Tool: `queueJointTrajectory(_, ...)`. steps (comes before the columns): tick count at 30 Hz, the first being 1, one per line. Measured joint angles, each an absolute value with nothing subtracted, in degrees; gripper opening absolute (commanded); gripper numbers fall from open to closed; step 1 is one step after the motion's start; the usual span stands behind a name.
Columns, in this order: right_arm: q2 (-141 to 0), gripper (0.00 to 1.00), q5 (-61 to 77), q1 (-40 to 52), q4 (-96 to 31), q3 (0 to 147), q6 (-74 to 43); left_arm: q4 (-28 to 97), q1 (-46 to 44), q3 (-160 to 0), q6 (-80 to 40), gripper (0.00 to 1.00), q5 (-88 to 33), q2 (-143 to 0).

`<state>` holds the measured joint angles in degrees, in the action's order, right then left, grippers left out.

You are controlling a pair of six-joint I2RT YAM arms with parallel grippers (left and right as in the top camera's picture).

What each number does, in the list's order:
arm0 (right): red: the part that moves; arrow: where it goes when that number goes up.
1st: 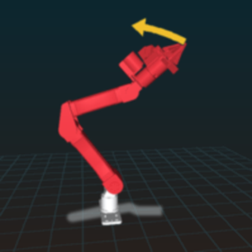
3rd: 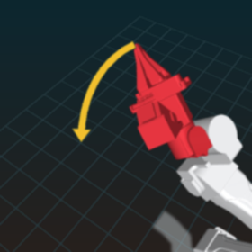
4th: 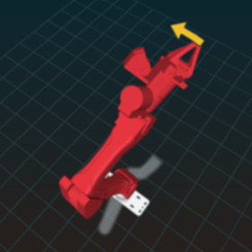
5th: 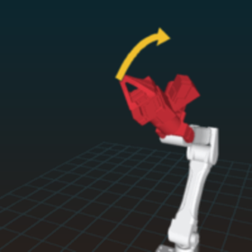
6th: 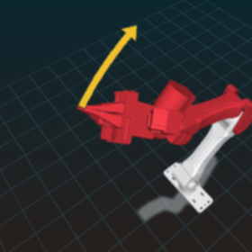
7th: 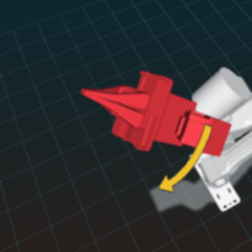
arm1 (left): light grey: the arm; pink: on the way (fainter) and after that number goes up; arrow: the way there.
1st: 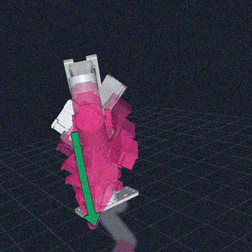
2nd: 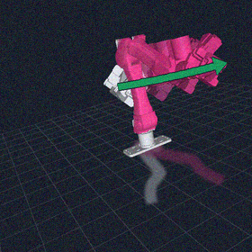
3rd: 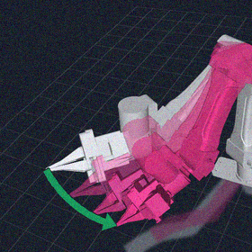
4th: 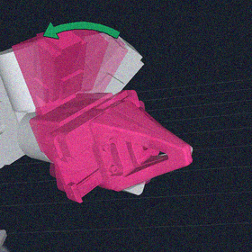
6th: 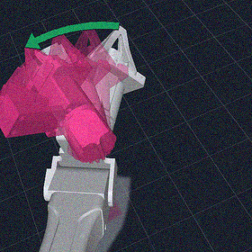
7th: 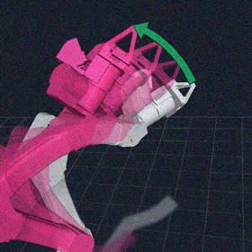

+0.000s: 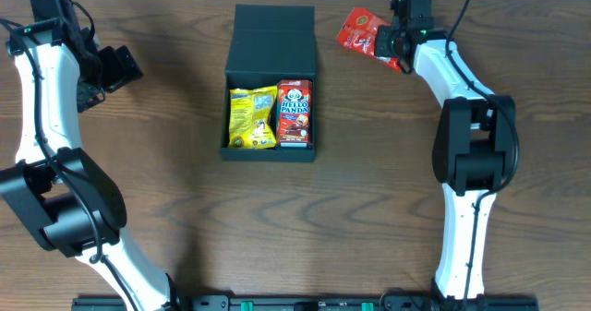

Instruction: Pack container

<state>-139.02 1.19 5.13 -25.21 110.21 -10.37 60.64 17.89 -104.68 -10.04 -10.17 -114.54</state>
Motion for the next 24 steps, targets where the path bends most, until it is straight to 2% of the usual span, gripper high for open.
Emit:
queueJointTrajectory(12,-138.52,0.01,4.43,5.13,-38.63,110.83,-9.45,60.9,17.89,-104.68,-10.04,0.96,-10.2,-114.54)
queueJointTrajectory(24,-137.34,0.01,8.78,5.67,-42.61,110.43,-6.94,62.37,17.89,-104.68,-10.04,0.95,-10.35,-114.54)
